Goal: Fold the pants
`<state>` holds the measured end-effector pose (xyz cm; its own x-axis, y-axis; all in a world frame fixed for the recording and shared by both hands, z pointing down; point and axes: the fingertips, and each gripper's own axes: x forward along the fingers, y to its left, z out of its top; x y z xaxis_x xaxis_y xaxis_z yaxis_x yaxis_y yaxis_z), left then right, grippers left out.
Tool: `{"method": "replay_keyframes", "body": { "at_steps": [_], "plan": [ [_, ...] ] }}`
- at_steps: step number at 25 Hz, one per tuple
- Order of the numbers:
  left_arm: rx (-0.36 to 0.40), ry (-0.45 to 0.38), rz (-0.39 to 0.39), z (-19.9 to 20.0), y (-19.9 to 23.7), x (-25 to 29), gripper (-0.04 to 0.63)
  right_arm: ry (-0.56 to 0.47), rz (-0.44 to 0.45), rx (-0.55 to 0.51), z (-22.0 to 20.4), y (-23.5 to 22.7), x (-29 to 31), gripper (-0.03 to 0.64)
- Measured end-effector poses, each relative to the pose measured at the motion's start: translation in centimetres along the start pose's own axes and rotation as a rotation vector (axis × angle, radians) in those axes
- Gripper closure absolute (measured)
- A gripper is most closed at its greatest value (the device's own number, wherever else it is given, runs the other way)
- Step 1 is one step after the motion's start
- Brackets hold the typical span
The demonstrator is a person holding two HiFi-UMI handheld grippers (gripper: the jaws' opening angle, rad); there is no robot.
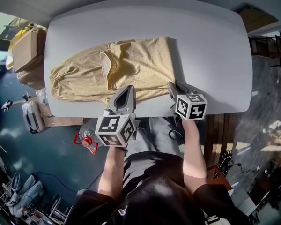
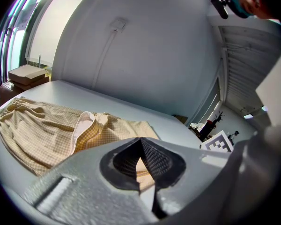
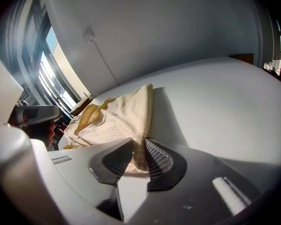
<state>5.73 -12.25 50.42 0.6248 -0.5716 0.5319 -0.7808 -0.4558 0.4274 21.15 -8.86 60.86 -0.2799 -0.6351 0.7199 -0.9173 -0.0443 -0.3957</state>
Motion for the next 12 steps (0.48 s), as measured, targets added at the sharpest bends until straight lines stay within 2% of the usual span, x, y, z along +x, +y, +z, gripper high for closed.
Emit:
{"method": "replay_keyframes", "body": {
  "at_steps": [4, 12],
  "plan": [
    [0.0, 0.003, 0.0, -0.2, -0.2, -0.1, 0.592, -0.025, 0.015, 0.011, 0.7, -0.1, -0.6, 0.552],
    [0.022, 0.028, -0.048, -0.9, -2.7, 1.4, 0.592, -0.059, -0.063, 0.039, 0.7, -3.8, -3.4, 0.558]
  ]
}}
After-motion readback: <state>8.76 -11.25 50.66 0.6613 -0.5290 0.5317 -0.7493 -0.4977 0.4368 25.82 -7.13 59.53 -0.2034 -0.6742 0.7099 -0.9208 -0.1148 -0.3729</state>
